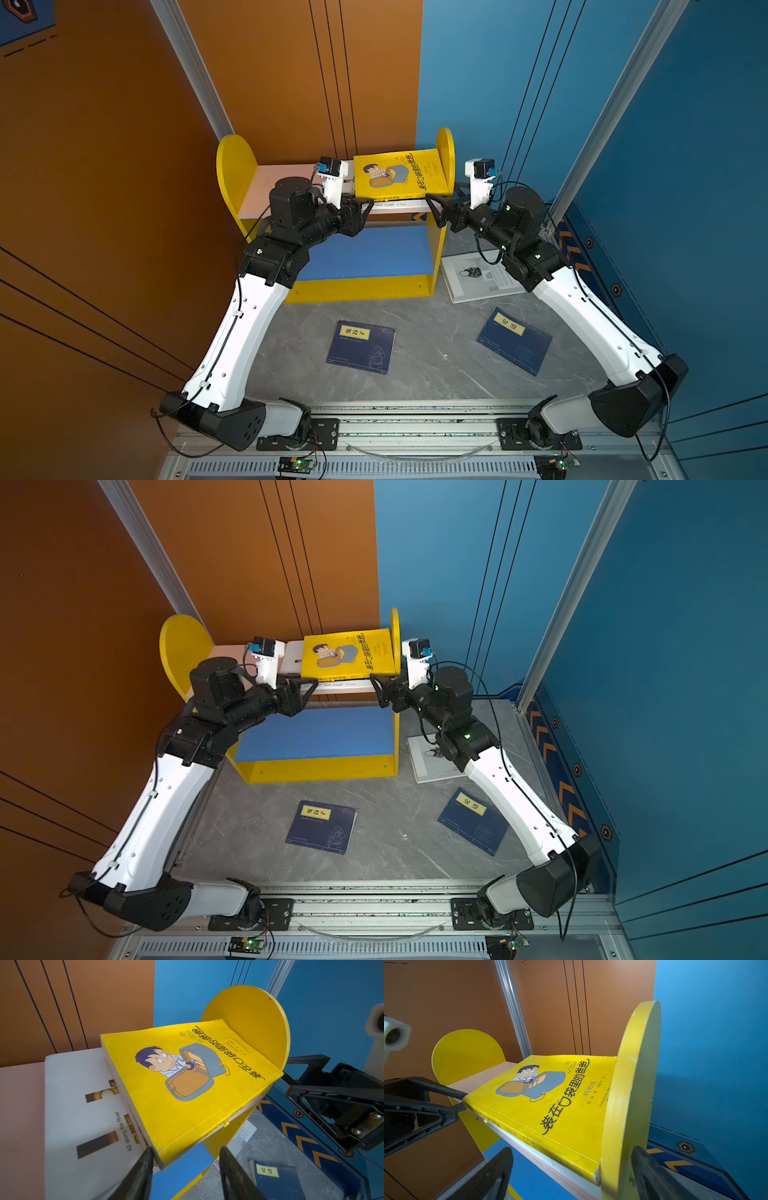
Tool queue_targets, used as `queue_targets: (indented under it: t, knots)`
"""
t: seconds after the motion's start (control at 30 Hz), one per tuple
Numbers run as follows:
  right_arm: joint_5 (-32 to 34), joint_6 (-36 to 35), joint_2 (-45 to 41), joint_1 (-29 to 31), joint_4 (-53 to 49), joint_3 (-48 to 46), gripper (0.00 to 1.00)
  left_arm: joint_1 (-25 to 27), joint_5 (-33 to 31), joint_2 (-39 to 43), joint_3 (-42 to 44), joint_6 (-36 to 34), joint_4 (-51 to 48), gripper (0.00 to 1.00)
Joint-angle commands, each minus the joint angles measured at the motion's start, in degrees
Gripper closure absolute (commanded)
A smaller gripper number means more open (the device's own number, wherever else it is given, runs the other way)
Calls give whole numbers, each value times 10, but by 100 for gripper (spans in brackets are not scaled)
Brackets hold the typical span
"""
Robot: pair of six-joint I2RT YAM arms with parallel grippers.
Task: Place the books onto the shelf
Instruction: 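Push the yellow book flat and square on the stack with both grippers, then open both grippers and draw them back from the stack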
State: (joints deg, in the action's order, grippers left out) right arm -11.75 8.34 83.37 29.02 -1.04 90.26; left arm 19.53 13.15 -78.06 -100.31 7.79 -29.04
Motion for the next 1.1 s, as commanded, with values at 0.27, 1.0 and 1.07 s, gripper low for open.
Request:
queue_targets:
  t: [0.27, 1.0, 1.07]
  knots:
    - [28, 10, 17, 1, 20, 23, 18, 23, -65, 5, -1, -26, 16, 66]
    - [52, 22, 24, 2, 29, 21, 31, 23, -97, 3, 18, -15, 51, 87]
    - [51, 22, 22, 2, 28, 21, 31, 24, -97, 6, 20, -13, 52, 87]
